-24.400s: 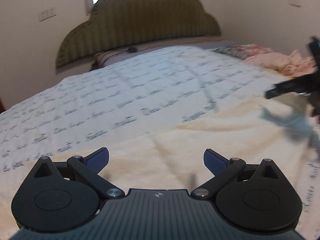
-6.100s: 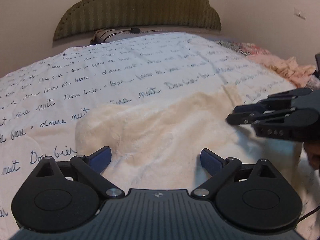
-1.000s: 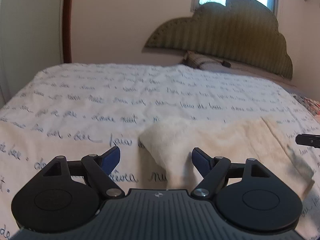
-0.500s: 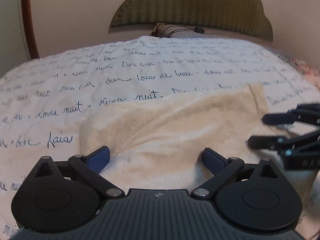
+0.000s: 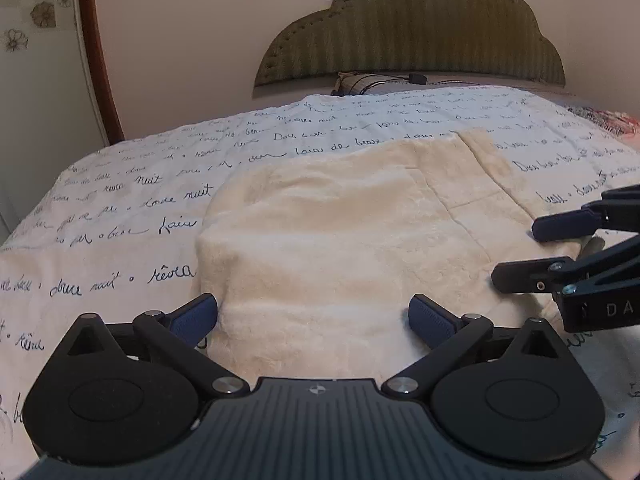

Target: Fold towel

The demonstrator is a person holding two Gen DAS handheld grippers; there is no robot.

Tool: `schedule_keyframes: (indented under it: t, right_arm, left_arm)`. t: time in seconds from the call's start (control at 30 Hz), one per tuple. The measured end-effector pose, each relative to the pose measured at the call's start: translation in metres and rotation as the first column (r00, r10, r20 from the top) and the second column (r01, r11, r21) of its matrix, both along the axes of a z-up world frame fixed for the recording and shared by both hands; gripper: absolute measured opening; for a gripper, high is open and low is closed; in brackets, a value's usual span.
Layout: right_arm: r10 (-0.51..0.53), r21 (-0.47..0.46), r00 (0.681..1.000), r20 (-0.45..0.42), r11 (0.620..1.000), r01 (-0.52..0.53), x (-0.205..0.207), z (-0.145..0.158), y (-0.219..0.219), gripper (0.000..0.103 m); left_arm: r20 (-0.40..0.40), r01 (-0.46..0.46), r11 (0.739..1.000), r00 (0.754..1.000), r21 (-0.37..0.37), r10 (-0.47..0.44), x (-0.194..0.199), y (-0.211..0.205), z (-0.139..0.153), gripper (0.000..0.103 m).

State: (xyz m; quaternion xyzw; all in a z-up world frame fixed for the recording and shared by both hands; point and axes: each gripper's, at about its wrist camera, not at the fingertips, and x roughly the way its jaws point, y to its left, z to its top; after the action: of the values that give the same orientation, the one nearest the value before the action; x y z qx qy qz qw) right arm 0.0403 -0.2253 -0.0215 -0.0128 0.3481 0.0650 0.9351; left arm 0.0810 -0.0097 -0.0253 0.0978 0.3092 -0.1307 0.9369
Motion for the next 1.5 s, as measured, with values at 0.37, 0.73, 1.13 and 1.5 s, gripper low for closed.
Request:
schedule_keyframes:
  t: [0.37, 0.73, 1.13, 1.5]
  right_arm:
    - [-0.042, -0.057, 0.999, 0.018, 0.997, 0.043, -0.022, -0.002, 0.016, 0.071]
    - [-0.143, 0.013, 0.987, 0.074, 0.990, 0.143, -0.061, 0.006, 0.035, 0.096]
    - [-0.184, 0.026, 0.983, -0.019, 0.983, 0.184, -0.084, -0.024, 0.039, 0.096]
    - [-0.199, 0.007, 0.980, 0.019, 0.980, 0.199, -0.099, -0.033, 0.044, 0.103]
  left_arm:
    - [-0.108, -0.098, 0.988, 0.990, -0.117, 0.085, -0.003, 0.014, -0.003, 0.103]
    - [-0.109, -0.135, 0.982, 0.987, -0.135, 0.120, -0.018, 0.017, 0.004, 0.103]
    - [-0.152, -0.166, 0.976, 0.978, -0.144, 0.143, -0.063, 0.026, 0.005, 0.103]
    - [-0.115, -0.166, 0.983, 0.981, -0.083, 0.156, -0.088, 0.022, -0.008, 0.103]
